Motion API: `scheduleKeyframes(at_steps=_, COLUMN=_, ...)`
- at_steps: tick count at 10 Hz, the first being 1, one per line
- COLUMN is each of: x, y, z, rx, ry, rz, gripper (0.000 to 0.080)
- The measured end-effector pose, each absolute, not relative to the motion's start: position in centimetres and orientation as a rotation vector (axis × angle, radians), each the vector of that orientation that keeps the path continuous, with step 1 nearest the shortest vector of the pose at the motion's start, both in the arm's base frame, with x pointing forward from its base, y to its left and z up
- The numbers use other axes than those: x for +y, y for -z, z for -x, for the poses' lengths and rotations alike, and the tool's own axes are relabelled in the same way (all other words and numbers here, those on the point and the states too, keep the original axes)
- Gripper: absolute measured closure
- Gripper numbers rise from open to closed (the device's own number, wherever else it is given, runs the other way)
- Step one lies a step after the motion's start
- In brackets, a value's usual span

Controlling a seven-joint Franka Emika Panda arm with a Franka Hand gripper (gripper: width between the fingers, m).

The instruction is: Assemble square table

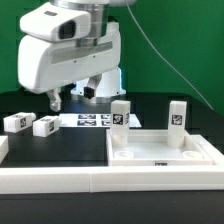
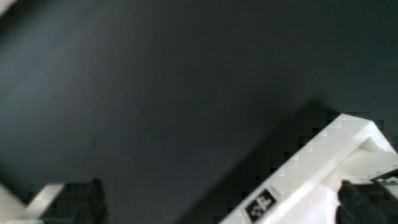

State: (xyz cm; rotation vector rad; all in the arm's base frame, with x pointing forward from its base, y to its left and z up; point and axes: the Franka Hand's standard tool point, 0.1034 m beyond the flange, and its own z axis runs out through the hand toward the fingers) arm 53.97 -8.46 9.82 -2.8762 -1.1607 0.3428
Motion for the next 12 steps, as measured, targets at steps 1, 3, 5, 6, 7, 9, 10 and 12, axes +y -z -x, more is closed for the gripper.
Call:
scheduleKeyframes(at_steps=1, x=-8.8, y=-9.5, z=-53.4, rx=-1.053, ry=-0.363, rz=2.910, gripper=0.0150)
scheduleKeyframes(at_steps=3, x=-8.5, y=-9.5, z=-53.4, rx=-0.853, ry=-0.368, rz=2.990, gripper=0.0150)
scheduleKeyframes(at_steps=5, x=-8.5, y=-9.4, z=-53.4, rx=-0.721, ry=-0.369, rz=3.035, gripper=0.0150)
scheduleKeyframes(at_steps=6, x=-8.4, y=-9.4, z=-53.3, rx=-0.574, ry=-0.367, rz=3.070, gripper=0.0150)
scheduleKeyframes(at_steps=7, x=-8.4, y=-9.2, z=-52.3, rx=-0.320, ry=-0.369, rz=3.082, gripper=0.0150)
scheduleKeyframes(at_steps=9, x=-9.1, y=-8.7, z=-49.5, rx=-0.144, ry=-0.416, rz=3.069, gripper=0.0150)
scheduleKeyframes(at_steps=10, x=-9.7, y=-8.3, z=-48.4, rx=-0.093, ry=-0.432, rz=3.051, gripper=0.0150)
scheduleKeyframes(at_steps=12, x=-10.7, y=-8.2, z=-47.9, rx=-0.063, ry=-0.431, rz=3.029, gripper=0.0150)
